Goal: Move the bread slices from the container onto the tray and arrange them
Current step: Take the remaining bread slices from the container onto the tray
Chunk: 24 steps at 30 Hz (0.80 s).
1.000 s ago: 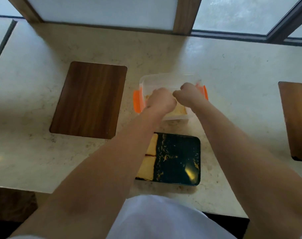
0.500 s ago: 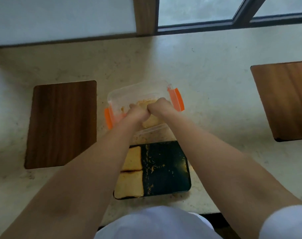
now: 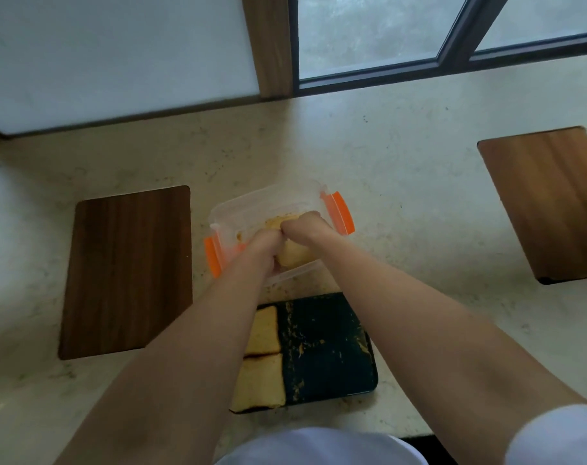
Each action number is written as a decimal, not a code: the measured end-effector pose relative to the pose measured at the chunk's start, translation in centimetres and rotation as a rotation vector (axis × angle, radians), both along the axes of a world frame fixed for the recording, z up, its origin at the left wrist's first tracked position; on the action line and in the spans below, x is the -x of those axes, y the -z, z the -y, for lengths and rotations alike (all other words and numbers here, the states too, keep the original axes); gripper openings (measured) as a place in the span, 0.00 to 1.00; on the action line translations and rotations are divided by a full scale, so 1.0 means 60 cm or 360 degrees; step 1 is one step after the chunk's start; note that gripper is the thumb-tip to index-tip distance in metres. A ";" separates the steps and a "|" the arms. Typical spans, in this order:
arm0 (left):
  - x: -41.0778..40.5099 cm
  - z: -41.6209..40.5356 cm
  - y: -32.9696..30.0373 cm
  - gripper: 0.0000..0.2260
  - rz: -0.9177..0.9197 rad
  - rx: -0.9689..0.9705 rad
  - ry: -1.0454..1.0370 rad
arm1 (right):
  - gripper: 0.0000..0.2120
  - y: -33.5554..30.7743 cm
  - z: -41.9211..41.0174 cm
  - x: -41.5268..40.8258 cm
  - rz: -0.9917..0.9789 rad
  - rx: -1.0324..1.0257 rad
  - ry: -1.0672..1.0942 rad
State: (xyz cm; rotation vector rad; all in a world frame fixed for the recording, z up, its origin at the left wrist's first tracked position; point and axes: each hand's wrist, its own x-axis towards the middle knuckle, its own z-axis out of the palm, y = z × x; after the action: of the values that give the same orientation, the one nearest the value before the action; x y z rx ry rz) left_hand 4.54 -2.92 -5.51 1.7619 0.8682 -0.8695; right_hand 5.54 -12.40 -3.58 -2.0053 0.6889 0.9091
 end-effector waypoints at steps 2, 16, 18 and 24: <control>0.001 -0.003 -0.010 0.08 0.0067 -0.0024 -0.0009 | 0.29 -0.007 0.001 0.001 0.0046 0.0004 0.0004; 0.127 -0.079 -0.127 0.16 0.0794 0.0688 -0.0497 | 0.20 -0.122 0.025 0.135 0.0555 -0.0448 0.0298; 0.159 -0.084 -0.129 0.14 0.0741 0.0903 -0.0585 | 0.20 -0.123 0.027 0.172 0.0533 -0.0581 0.0386; 0.248 -0.102 -0.094 0.17 0.0568 0.0989 -0.0491 | 0.16 -0.099 0.043 0.292 0.0415 -0.0972 0.0652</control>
State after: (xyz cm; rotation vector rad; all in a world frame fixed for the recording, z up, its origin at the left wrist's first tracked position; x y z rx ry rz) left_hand -10.33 3.22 0.13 1.1500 0.5337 -0.5187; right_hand -11.98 -15.00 2.35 -1.3396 0.5586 0.5145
